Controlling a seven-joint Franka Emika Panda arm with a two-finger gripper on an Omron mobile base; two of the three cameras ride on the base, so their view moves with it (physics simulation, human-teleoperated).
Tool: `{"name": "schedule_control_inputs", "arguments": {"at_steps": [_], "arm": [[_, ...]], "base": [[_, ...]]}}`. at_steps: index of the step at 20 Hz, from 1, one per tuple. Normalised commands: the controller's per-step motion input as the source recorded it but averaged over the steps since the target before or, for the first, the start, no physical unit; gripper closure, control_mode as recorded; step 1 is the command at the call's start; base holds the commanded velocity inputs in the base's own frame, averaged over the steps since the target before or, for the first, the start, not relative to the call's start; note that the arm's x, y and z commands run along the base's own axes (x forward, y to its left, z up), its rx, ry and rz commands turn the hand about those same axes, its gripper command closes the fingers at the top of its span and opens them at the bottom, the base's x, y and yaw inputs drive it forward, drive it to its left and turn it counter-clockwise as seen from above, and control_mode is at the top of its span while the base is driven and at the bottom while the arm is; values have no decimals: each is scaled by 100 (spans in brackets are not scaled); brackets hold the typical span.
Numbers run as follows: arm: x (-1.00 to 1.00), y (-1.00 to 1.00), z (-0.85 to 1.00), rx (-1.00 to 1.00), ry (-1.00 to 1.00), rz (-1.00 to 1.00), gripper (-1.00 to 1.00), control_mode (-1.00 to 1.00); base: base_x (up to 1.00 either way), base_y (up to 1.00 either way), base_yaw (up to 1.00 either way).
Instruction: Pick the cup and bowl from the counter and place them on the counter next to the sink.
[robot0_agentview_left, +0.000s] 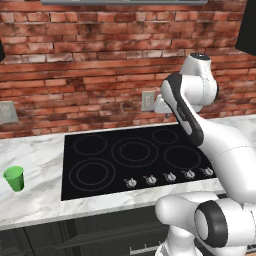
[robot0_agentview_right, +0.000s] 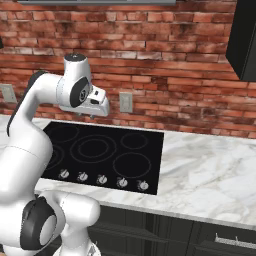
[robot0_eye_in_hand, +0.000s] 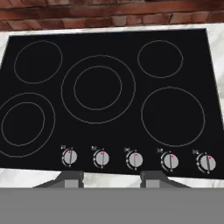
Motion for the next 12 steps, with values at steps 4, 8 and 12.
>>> {"name": "schedule_control_inputs", "arguments": {"at_steps": [4,8,12], "arm": [[0,1,0,0,2,0,-100,-100],[0,23,0,0,0,0,-100,-100],[0,53,0,0,0,0,-100,-100]], "base": [[0,0,0],[0,0,0],[0,0,0]]}}
